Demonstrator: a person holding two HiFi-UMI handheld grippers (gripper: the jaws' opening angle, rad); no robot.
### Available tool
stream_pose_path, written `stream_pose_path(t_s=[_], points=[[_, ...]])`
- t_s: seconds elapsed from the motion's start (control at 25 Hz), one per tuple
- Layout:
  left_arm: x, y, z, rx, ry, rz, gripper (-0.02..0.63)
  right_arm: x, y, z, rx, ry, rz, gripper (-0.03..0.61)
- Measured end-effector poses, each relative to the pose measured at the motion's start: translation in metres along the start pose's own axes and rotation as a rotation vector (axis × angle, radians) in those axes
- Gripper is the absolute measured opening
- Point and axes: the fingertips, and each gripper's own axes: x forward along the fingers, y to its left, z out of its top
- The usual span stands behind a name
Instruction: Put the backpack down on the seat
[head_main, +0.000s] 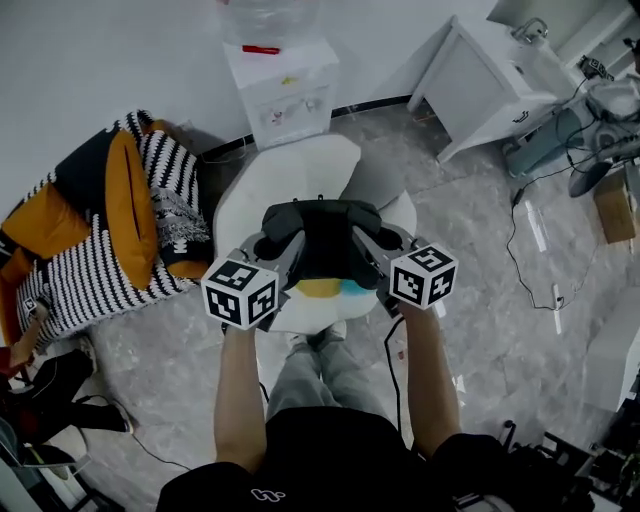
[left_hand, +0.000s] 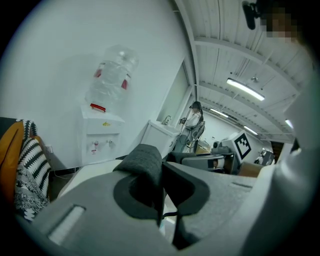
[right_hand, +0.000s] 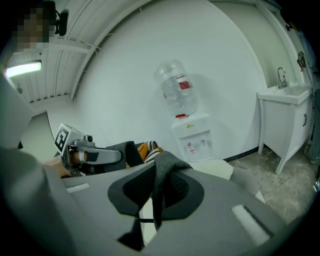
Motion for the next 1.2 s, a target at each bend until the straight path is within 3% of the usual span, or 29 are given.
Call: stream_pose_path(t_s=[0.4, 1.2], points=[[0.032, 0.052, -0.025, 0.022, 0.036, 0.007, 0.029, 0.058, -0.039, -0.016, -0.007, 0.045, 0.002, 0.037], [0.114, 0.143, -0.097, 0.005, 0.085, 0.027, 0.029, 0.151, -0.128, -0.089, -0.028, 0.127, 0.013, 0.037]])
